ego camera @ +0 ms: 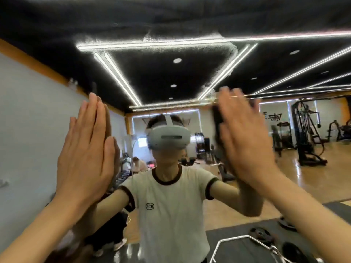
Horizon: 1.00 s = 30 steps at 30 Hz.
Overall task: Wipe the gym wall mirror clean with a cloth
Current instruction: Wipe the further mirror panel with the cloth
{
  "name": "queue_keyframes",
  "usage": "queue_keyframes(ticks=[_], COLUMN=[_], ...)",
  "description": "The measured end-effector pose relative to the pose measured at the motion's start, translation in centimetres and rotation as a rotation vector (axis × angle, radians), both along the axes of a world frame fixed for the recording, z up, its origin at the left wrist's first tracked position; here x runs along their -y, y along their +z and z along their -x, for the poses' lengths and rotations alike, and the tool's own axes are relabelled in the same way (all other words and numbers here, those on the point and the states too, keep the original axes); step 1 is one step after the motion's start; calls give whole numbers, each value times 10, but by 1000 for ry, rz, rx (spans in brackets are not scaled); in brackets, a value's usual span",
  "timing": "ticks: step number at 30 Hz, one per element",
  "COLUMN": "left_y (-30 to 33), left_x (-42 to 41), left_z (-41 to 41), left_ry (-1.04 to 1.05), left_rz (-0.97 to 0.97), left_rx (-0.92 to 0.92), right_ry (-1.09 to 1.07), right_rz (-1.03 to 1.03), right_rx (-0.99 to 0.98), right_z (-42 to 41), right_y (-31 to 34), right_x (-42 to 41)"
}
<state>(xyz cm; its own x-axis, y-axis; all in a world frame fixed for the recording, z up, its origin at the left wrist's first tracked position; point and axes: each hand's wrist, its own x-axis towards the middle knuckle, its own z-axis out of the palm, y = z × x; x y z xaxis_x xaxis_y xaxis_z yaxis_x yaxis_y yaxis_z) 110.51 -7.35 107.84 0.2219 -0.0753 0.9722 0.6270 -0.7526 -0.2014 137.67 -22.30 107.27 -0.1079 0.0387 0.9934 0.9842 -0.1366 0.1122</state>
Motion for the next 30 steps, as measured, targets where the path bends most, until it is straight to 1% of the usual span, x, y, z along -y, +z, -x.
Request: queue_keyframes(ticks=[3,5,6,7,8,10,12,13,14,15,16,18,21,23,25,26,27,29,30], left_y=[-1,-1,0,0,0,0,0,0,1,2,2,2,1,4,10,13,15,17,17], left_x=[-2,6,11,16,17,17,17,18,18,18,18,19,21,24,28,31,35,43,45], left_z=[-3,-3,-3,-2,-2,-2,-1,0,1,1,1,1,2,1,-10,-20,-32,-54,-62], left_ry=[-26,44,59,62,55,61,70,67,62,58,56,53,31,15,-4,-13,-23,-58,-76], left_rz=[18,6,2,-2,-6,3,23,27,26,19,13,12,27,16,-8,-16,-21,-17,-12], left_rx=[9,29,30,29,30,26,11,12,12,10,11,14,7,-5,-24,-31,-34,-20,-5], right_ry=[17,53,66,72,68,30,14,22,50,96,144,191,141,111,132,151,164,130,95], right_rz=[-121,-211,-238,-239,-215,-96,46,82,91,78,47,-39,-161,-222,-298,-302,-277,-162,-111], right_rx=[-313,-427,-433,-393,-303,-9,256,329,359,348,293,67,-281,-438,-501,-455,-355,-71,55], right_z=[-46,-35,-16,10,39,94,125,124,114,99,80,32,-37,-49,-18,9,38,82,90], right_y=[-3,0,4,7,9,12,13,17,20,23,23,24,25,29,34,35,35,34,34], right_x=[27,23,14,2,-14,-49,-71,-72,-68,-59,-46,-14,27,33,16,3,-13,-41,-47])
